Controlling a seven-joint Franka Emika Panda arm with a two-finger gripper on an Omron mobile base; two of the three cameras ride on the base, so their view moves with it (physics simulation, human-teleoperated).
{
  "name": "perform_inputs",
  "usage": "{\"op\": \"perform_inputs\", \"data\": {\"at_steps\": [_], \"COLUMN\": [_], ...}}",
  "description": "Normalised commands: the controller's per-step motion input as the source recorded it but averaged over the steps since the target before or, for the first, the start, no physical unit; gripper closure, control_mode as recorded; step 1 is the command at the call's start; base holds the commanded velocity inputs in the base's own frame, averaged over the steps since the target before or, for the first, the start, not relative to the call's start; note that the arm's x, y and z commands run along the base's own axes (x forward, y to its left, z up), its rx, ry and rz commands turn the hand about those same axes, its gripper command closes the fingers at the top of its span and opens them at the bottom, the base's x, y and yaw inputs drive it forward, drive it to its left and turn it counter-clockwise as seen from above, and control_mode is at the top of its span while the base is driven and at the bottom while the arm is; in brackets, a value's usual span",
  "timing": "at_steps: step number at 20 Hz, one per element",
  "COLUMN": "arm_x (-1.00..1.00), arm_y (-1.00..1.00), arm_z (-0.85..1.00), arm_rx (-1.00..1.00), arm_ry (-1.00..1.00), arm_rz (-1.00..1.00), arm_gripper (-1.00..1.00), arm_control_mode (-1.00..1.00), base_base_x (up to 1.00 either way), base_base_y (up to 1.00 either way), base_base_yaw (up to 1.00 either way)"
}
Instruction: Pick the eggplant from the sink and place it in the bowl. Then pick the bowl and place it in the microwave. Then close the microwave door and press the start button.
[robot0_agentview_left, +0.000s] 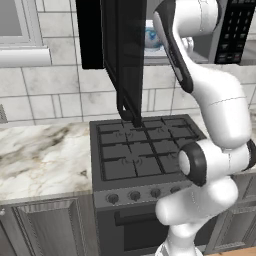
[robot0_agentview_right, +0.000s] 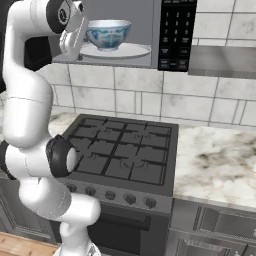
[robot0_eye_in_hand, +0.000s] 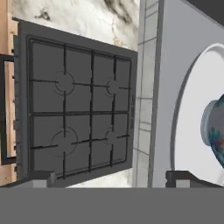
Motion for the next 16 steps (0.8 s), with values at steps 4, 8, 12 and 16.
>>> {"op": "perform_inputs", "data": {"at_steps": [4,8,12,16], "arm_x": [-1.00,-1.00,-1.00,-0.96], "arm_y": [0.00,-0.04,-0.02,0.25], "arm_z": [-1.00,-0.53,-0.39,-0.91], "arm_rx": [0.00,0.00,0.00,-0.07], "arm_ry": [-0.26,-0.29,-0.24,-0.22], "arm_rz": [0.04,0.05,0.04,0.00], "arm_gripper": [-1.00,-1.00,-1.00,-1.00], "arm_control_mode": [-1.00,-1.00,-1.00,-1.00], "base_base_x": [0.00,0.00,0.00,0.00], "base_base_y": [0.00,0.00,0.00,0.00], "base_base_yaw": [0.00,0.00,0.00,0.00]}}
